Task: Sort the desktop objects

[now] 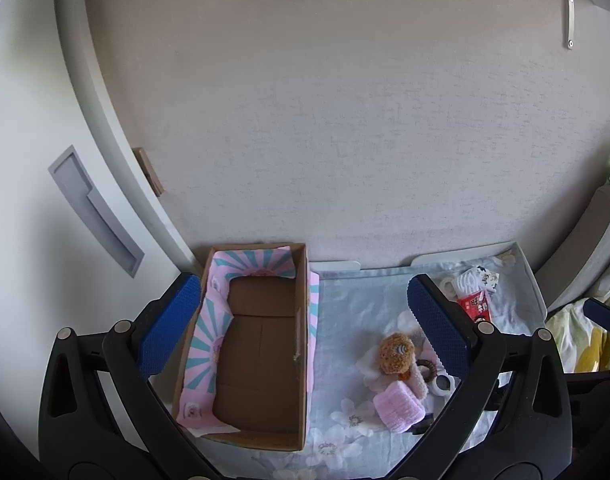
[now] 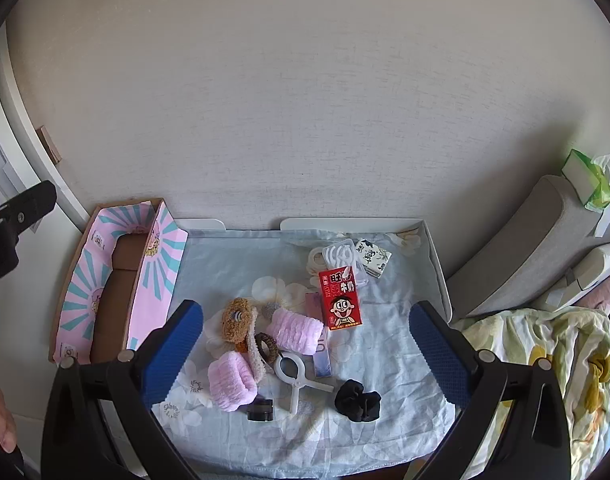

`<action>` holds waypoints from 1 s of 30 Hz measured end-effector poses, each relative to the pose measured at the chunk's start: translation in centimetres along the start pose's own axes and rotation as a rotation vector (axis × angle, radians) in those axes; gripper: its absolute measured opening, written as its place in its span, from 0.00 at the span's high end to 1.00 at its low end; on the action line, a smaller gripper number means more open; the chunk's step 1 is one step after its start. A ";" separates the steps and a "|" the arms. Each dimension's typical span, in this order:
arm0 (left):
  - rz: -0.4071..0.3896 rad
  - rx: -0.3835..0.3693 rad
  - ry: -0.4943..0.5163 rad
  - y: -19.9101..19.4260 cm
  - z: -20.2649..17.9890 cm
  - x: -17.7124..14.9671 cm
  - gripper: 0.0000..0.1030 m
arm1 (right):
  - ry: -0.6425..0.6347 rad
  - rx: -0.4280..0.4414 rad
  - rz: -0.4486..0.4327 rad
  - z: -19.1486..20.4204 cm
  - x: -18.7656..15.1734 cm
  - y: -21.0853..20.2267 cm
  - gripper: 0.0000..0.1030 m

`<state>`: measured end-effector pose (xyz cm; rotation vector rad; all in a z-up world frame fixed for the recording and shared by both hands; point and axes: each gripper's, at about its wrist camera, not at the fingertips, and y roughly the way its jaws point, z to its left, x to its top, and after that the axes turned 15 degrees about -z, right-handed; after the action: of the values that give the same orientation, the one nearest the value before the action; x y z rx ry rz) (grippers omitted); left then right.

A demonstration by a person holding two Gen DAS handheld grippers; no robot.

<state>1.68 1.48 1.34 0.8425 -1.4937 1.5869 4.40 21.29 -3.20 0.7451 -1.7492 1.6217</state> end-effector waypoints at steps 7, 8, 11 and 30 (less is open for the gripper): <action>-0.004 -0.014 0.000 -0.2 -0.4 -0.1 0.00 | 0.001 -0.001 -0.002 0.0 0.0 0.0 0.00; -0.005 -0.017 -0.001 -0.2 -0.5 -0.1 0.00 | 0.001 0.000 -0.001 0.0 0.0 0.0 0.00; -0.009 -0.019 0.002 -0.4 -0.8 -0.1 0.00 | -0.001 0.002 -0.004 0.0 0.1 0.0 0.00; 0.007 -0.052 0.013 -0.5 -3.8 -0.5 0.00 | 0.003 0.003 -0.019 -2.5 0.2 -1.2 0.00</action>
<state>2.51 5.22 0.83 0.7970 -1.5237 1.5490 5.35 23.73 -2.15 0.7581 -1.7336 1.6124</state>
